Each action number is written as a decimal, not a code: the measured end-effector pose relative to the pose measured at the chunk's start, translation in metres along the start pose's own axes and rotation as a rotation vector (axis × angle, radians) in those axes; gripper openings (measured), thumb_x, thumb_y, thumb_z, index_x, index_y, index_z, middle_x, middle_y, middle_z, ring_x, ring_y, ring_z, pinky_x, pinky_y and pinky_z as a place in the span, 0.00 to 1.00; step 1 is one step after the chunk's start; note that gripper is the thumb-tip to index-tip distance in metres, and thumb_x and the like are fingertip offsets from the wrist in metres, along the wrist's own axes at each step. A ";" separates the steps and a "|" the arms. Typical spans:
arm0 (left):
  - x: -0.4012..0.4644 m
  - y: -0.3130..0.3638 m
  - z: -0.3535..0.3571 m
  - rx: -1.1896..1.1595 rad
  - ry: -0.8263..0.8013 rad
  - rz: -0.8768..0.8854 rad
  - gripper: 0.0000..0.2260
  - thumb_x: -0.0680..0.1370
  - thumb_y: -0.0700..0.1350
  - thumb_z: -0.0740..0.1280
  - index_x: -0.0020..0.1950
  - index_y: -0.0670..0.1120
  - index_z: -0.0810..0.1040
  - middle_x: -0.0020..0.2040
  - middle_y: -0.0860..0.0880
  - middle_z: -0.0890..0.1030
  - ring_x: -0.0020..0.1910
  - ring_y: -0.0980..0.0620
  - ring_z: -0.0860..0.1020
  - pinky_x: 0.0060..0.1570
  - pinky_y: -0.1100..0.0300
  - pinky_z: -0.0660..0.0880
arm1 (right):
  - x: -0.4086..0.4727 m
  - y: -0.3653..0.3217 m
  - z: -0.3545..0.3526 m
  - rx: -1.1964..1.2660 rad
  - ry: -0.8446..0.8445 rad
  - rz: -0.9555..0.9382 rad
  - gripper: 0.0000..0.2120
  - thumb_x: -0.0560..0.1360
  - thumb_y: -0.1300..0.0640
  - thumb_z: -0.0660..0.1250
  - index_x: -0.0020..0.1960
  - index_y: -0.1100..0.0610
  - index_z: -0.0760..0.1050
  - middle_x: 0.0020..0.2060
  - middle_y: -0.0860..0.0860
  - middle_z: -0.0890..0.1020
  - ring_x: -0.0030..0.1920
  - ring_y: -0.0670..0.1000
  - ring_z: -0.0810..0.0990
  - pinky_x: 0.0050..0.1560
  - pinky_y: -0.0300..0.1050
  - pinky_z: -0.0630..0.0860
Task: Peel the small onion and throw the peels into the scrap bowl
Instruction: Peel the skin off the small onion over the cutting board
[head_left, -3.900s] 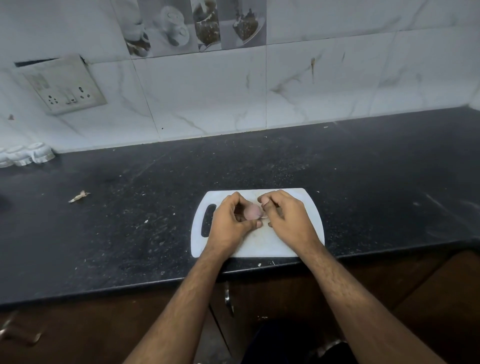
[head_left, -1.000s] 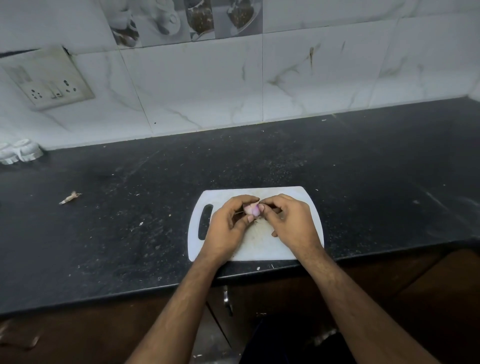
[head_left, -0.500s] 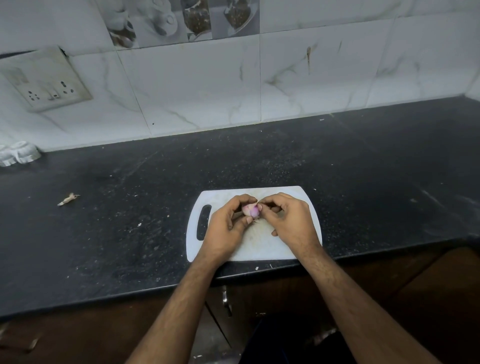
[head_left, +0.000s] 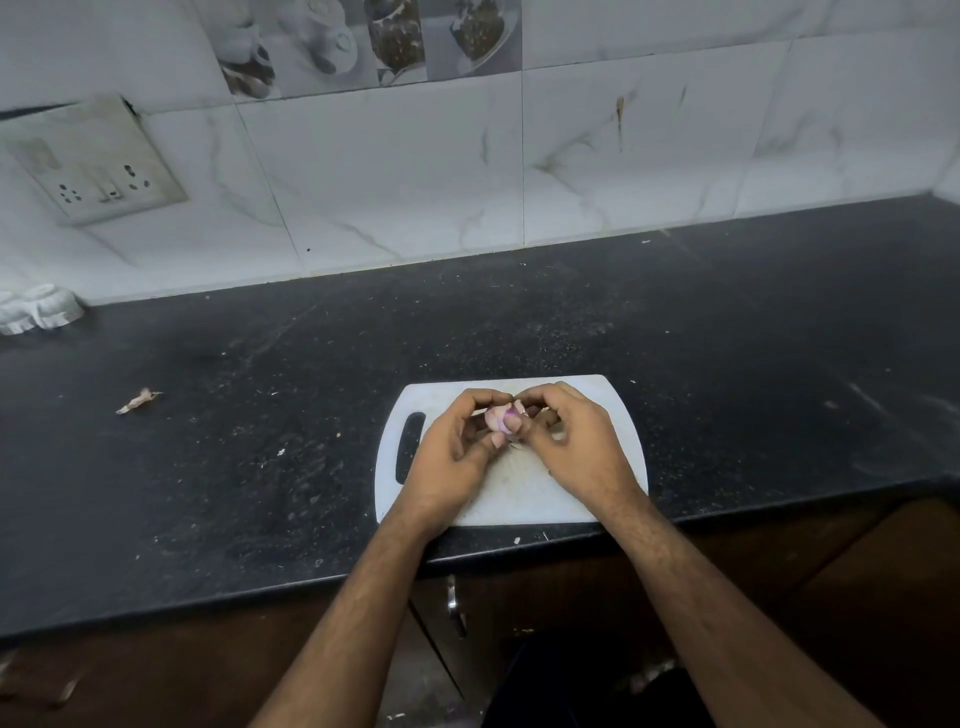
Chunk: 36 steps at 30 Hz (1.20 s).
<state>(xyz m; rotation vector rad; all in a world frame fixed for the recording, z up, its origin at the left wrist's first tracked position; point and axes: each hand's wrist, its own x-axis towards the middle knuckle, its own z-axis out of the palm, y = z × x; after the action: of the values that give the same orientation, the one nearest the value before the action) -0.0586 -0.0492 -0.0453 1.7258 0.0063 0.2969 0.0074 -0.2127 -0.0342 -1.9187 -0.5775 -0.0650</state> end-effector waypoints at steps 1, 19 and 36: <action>0.000 0.000 0.000 -0.011 -0.014 0.000 0.14 0.82 0.34 0.69 0.67 0.46 0.78 0.63 0.49 0.85 0.66 0.49 0.82 0.71 0.46 0.76 | 0.000 0.000 0.000 0.023 0.004 0.009 0.09 0.75 0.47 0.75 0.51 0.50 0.82 0.46 0.41 0.83 0.45 0.42 0.81 0.39 0.31 0.76; -0.001 -0.003 -0.001 -0.022 0.055 -0.033 0.20 0.78 0.38 0.72 0.66 0.54 0.78 0.68 0.44 0.80 0.68 0.46 0.80 0.72 0.40 0.74 | 0.003 0.008 0.003 -0.232 -0.047 -0.022 0.12 0.76 0.64 0.70 0.56 0.52 0.82 0.49 0.44 0.80 0.46 0.40 0.80 0.48 0.30 0.75; -0.001 -0.001 -0.001 -0.055 -0.019 -0.049 0.18 0.77 0.33 0.74 0.65 0.48 0.79 0.61 0.46 0.85 0.64 0.46 0.82 0.70 0.48 0.77 | -0.001 0.003 0.002 -0.122 0.021 -0.095 0.06 0.80 0.55 0.69 0.45 0.55 0.77 0.41 0.45 0.81 0.43 0.44 0.79 0.45 0.41 0.77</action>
<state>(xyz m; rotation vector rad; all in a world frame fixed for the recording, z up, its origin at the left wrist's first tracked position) -0.0593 -0.0484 -0.0463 1.6710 0.0260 0.2422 0.0077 -0.2126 -0.0382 -2.0050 -0.6638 -0.1844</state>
